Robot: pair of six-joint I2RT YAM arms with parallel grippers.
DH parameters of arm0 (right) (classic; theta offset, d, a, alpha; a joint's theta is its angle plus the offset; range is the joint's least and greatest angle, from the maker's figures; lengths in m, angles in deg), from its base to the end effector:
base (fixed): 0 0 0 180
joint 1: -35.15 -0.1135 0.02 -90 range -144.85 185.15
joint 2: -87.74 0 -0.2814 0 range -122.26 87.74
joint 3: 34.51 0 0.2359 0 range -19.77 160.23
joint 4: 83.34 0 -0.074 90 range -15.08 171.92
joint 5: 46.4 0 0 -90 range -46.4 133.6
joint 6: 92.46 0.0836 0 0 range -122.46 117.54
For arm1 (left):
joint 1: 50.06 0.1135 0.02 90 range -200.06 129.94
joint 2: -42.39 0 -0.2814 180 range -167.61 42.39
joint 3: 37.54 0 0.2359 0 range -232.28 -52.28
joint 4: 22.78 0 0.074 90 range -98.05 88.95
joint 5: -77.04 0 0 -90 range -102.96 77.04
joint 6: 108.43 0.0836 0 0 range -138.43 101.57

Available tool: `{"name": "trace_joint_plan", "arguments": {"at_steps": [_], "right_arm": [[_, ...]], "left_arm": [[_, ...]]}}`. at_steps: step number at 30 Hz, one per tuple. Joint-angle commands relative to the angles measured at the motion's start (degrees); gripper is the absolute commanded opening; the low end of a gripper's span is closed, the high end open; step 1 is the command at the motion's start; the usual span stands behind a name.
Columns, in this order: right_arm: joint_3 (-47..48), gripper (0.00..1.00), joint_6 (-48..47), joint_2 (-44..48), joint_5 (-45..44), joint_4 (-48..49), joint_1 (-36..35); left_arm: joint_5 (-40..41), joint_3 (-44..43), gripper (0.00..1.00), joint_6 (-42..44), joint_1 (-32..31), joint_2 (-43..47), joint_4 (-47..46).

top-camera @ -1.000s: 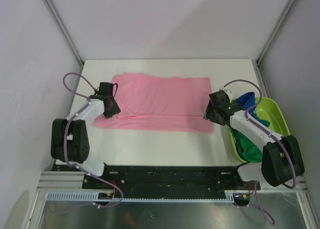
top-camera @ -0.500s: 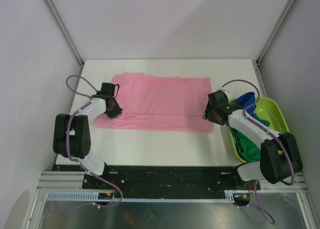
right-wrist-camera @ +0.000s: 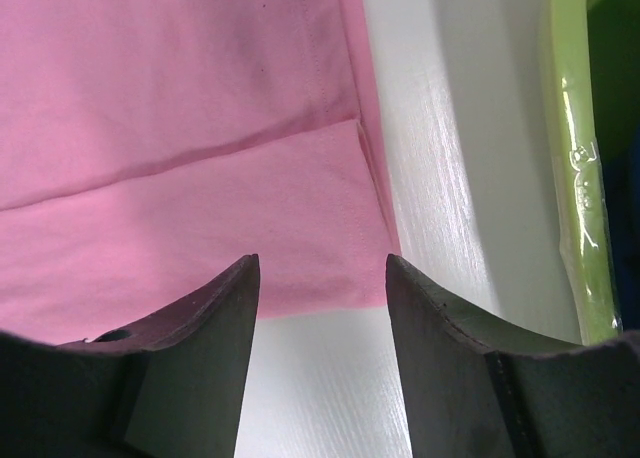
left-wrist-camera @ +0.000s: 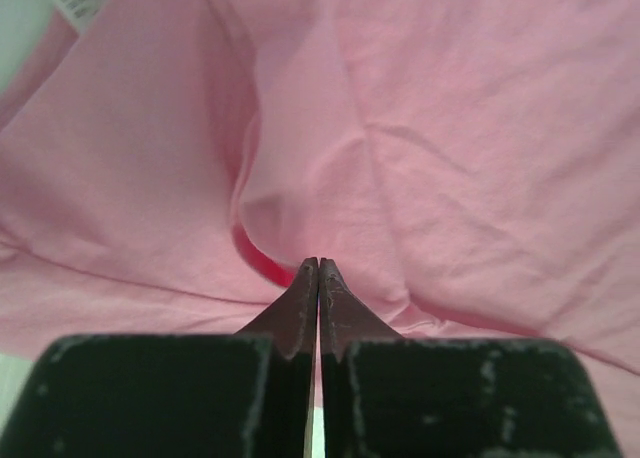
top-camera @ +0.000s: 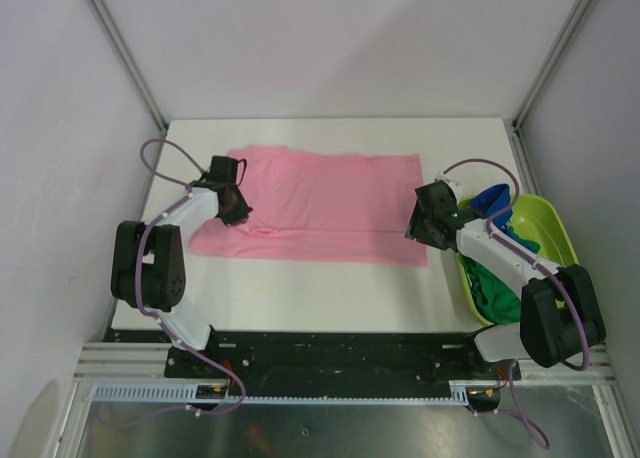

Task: Fold and stack the t-shirts
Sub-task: Fold the flattened tshirt in 1/3 of the way

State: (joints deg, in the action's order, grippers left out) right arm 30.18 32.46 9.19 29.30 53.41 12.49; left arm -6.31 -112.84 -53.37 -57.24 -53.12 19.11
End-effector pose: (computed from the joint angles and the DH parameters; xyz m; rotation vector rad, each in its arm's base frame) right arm 0.2639 0.0878 0.2026 0.3621 2.4971 0.0812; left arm 0.3404 -0.0331 0.1733 -0.6716 2.5586 -0.0927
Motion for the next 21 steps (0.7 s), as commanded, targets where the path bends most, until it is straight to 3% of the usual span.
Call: {"name": "trace_joint_plan", "arguments": {"at_steps": [1, 15, 19, 21], "right_arm": [[2.34, 0.58, -0.35, 0.19, -0.85, 1.16, -0.09], [2.34, 0.58, -1.80, 0.83, -0.90, 0.94, 1.91], [2.41, 0.58, -1.97, 0.94, -1.01, 0.78, 2.31], [2.42, 0.58, -2.00, 0.91, -1.08, 0.86, 2.34]], "left_arm": [[-0.85, -4.78, 0.00, 1.75, -1.95, -1.55, -1.24], [-3.85, -20.40, 0.00, 8.45, -7.42, -15.72, -1.74], [-5.74, -22.02, 0.08, 10.79, -7.89, -17.80, -2.75], [-7.59, -22.58, 0.18, 12.14, -8.01, -18.16, -3.41]]}}
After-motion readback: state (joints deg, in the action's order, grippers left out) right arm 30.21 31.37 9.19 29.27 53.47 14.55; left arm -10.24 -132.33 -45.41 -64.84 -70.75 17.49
